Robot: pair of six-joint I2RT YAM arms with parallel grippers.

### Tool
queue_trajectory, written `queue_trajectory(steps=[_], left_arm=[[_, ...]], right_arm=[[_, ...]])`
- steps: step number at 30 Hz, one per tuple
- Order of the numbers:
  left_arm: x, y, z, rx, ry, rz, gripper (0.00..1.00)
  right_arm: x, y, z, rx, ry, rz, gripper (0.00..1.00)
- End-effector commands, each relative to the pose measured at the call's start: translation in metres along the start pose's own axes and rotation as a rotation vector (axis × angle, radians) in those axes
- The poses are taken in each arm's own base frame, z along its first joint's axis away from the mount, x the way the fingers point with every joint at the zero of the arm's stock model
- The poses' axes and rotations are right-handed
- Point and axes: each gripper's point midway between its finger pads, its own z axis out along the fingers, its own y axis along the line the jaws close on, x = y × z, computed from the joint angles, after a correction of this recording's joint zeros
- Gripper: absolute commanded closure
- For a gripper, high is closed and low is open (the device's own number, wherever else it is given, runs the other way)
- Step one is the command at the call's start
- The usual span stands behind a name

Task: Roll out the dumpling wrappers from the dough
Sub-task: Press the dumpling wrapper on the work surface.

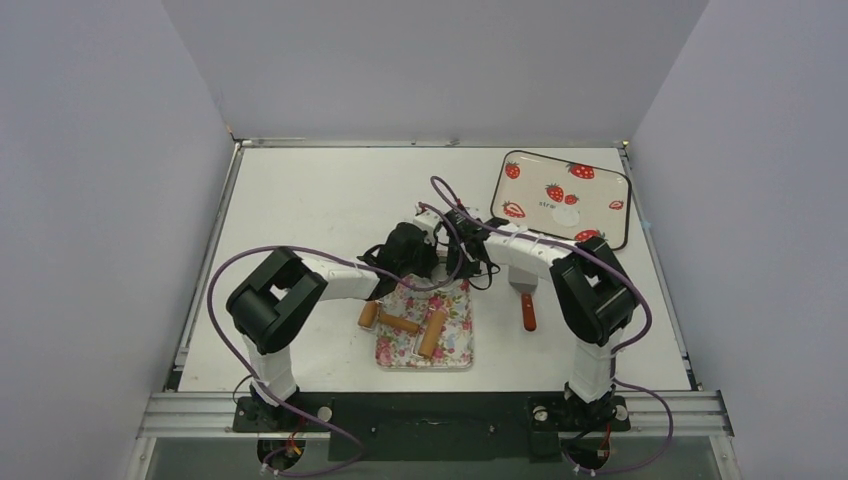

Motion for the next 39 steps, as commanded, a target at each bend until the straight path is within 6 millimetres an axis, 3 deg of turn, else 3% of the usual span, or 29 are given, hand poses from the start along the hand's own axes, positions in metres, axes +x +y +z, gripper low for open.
queue_trajectory(steps=[1,3,4,5,6,8,10,11,12,13,16,17,18,20,22,25,27,30,35,39], left_arm=[[0.048,0.051,0.027,-0.149,0.156,0.122,1.0],[0.07,0.047,0.012,-0.15,0.234,0.113,1.0],[0.088,0.051,-0.005,-0.193,0.295,0.072,1.0],[0.098,0.055,-0.015,-0.22,0.325,0.048,1.0],[0.116,0.058,-0.036,-0.245,0.372,0.012,1.0],[0.139,0.05,-0.064,-0.235,0.43,-0.013,1.0],[0.145,0.034,-0.075,-0.174,0.426,0.001,1.0],[0.143,0.031,-0.074,-0.162,0.414,0.009,1.0],[0.134,0.032,-0.065,-0.163,0.387,0.008,1.0],[0.135,0.042,-0.057,-0.186,0.392,-0.008,1.0],[0.1,0.045,-0.023,-0.156,0.289,-0.012,1.0],[0.1,0.048,-0.016,-0.156,0.287,-0.01,1.0],[0.089,0.043,-0.009,-0.136,0.265,-0.009,1.0],[0.094,0.04,-0.008,-0.128,0.294,-0.028,1.0],[0.111,0.039,-0.02,-0.149,0.346,-0.069,1.0],[0.133,0.042,-0.046,-0.195,0.417,-0.127,1.0],[0.118,0.036,-0.048,-0.165,0.406,-0.115,1.0],[0.088,0.032,-0.05,-0.138,0.423,-0.095,1.0],[0.031,0.03,-0.055,-0.083,0.454,-0.131,1.0],[0.008,0.036,-0.058,-0.077,0.428,-0.117,1.0]], right_arm=[[0.085,0.004,0.013,0.036,0.263,-0.059,1.0],[0.053,0.009,0.022,0.028,0.227,-0.047,1.0],[0.023,0.016,0.026,0.011,0.185,-0.041,1.0],[0.014,0.013,0.029,0.03,0.18,-0.043,1.0],[-0.011,0.018,0.03,0.017,0.144,-0.05,1.0],[-0.022,0.014,0.034,0.031,0.15,-0.054,1.0],[-0.011,0.007,0.038,0.034,0.186,-0.05,1.0],[0.007,0.0,0.037,0.043,0.222,-0.053,1.0],[0.015,-0.002,0.036,0.044,0.228,-0.05,1.0],[0.039,-0.01,0.03,0.062,0.262,-0.046,1.0],[0.08,-0.018,0.02,0.062,0.289,-0.018,1.0],[0.094,-0.02,0.015,0.068,0.301,-0.011,1.0],[0.098,-0.02,0.014,0.066,0.303,-0.011,1.0],[0.097,-0.018,0.015,0.061,0.311,-0.02,1.0],[0.087,-0.012,0.023,0.043,0.33,-0.031,1.0],[0.063,0.016,0.03,-0.042,0.335,-0.081,1.0],[0.048,0.032,0.02,-0.096,0.305,-0.094,1.0],[0.024,0.038,-0.006,-0.116,0.255,-0.101,1.0],[0.005,0.04,-0.042,-0.127,0.171,-0.095,1.0],[-0.006,0.043,-0.057,-0.135,0.12,-0.093,1.0]])
